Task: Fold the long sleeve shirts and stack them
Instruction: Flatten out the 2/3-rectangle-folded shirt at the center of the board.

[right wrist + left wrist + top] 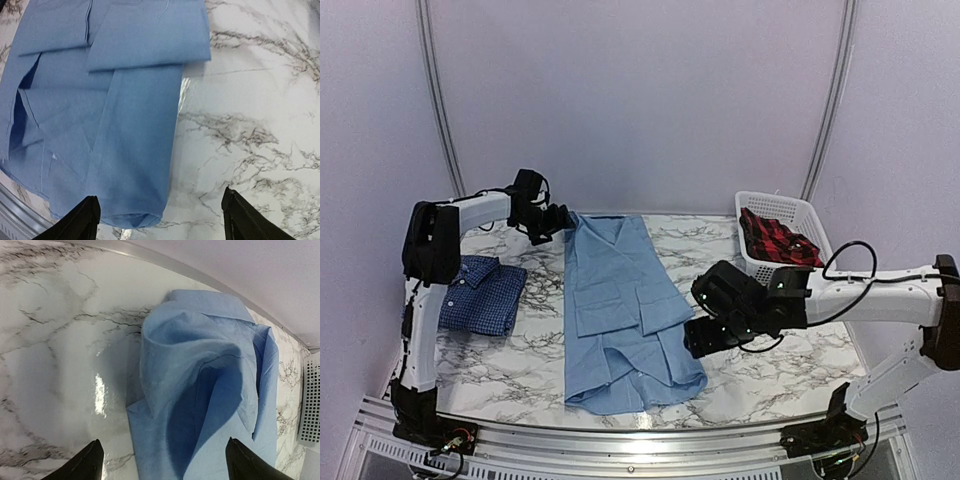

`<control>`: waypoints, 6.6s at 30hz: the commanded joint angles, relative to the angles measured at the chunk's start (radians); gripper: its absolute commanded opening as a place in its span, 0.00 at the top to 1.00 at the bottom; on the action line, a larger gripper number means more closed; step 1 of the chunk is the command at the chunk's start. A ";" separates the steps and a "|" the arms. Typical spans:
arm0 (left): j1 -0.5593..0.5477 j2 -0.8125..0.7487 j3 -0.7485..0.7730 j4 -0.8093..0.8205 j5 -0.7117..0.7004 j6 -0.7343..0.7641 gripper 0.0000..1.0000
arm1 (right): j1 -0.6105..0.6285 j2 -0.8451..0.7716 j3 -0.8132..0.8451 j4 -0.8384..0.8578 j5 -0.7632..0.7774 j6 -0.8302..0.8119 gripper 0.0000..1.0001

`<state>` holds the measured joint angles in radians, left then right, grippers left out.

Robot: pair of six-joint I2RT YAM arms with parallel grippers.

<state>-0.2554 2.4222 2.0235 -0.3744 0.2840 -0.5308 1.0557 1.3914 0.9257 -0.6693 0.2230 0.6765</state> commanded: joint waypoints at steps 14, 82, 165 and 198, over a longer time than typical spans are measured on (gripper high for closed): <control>-0.322 -0.460 -0.600 0.042 -0.235 0.065 0.19 | -0.174 0.538 0.439 0.286 0.058 -0.357 0.19; -0.230 -0.823 -0.716 -0.060 -0.658 -0.008 1.00 | -0.143 0.677 0.460 0.308 0.003 -0.330 0.39; 0.157 -0.843 -0.591 -0.135 -0.451 0.127 1.00 | -0.447 0.061 -0.091 0.178 -0.118 -0.158 0.50; 0.159 -0.810 -0.545 -0.145 -0.442 0.144 1.00 | -0.194 0.042 -0.259 0.093 -0.029 0.010 0.44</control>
<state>-0.0937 1.5978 1.4437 -0.5209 -0.1574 -0.4061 0.8593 1.4853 0.7269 -0.5026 0.2119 0.6205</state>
